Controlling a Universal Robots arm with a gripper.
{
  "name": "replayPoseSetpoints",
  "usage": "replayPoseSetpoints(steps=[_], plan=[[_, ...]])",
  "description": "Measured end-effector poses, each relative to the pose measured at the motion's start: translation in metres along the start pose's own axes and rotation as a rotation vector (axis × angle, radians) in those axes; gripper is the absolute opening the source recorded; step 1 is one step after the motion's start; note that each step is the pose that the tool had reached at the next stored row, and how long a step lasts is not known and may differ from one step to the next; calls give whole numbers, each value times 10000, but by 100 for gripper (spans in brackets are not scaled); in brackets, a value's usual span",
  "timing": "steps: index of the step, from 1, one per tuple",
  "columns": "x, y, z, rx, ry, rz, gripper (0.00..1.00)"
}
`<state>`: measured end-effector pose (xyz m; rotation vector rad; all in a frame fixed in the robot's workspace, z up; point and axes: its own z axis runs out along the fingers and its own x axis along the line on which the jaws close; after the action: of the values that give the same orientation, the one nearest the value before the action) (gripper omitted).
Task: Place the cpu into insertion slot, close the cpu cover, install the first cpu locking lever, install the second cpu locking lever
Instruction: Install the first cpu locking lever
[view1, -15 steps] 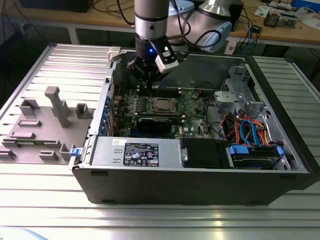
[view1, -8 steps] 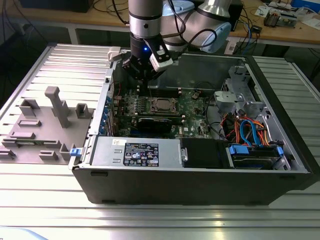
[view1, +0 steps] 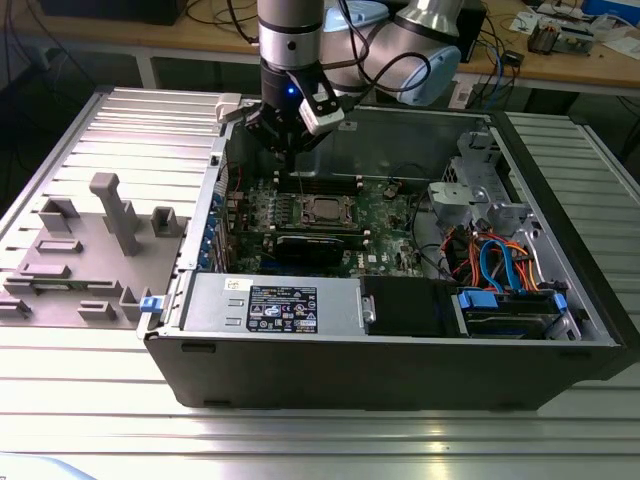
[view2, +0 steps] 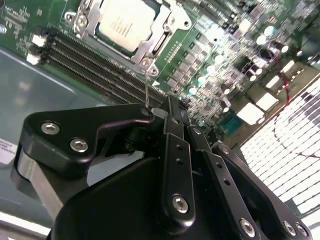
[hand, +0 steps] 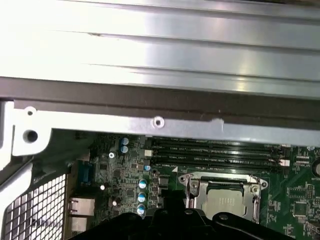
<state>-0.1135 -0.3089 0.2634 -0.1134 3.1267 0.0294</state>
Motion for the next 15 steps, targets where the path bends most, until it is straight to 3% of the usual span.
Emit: replayPoseSetpoints(steps=[8,15], plan=[[-76,34,8,0,1,-29,11],[-84,35,9,-1,0,-30,11]])
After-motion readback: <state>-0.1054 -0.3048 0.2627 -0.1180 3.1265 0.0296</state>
